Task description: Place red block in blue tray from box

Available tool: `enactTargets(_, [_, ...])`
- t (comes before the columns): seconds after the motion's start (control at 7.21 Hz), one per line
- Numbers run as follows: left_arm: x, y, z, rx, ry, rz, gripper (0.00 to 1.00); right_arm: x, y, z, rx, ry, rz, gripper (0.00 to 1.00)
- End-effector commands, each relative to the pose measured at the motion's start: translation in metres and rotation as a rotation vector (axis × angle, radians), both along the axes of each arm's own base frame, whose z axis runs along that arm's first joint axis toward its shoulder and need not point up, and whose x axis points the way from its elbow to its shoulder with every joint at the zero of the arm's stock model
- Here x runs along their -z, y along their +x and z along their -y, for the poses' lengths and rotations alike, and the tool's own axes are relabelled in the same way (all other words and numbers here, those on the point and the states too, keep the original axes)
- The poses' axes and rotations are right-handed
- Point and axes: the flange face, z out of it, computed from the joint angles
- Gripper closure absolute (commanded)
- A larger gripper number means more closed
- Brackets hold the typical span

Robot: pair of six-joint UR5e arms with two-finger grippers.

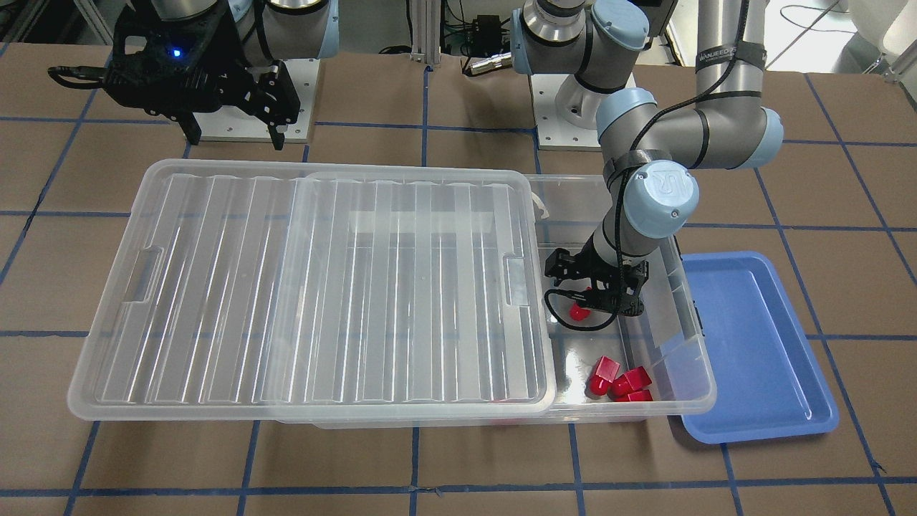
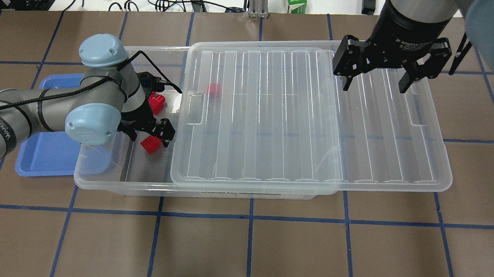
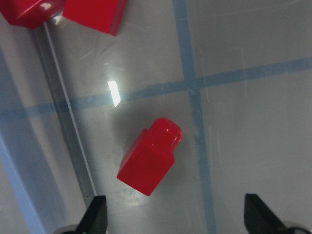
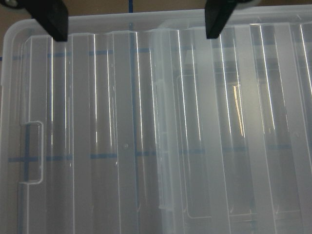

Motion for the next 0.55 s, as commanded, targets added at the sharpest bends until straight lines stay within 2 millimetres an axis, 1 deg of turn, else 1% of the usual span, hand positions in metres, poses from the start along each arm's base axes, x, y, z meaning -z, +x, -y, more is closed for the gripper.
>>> enactTargets(0.0, [0.011, 0.001, 0.002, -0.008, 0.016, 0.0, 0.0, 0.0, 0.001, 0.0, -0.002, -0.003, 0.012, 0.0])
enactTargets(0.28, [0.016, 0.002, 0.0, -0.004, 0.03, 0.001, 0.0, 0.0, 0.003, -0.002, -0.016, -0.005, 0.011, 0.0])
enactTargets(0.42, [0.024, 0.002, -0.003, 0.0, 0.025, 0.001, 0.0, 0.001, 0.004, 0.0, -0.016, -0.005, 0.011, 0.0])
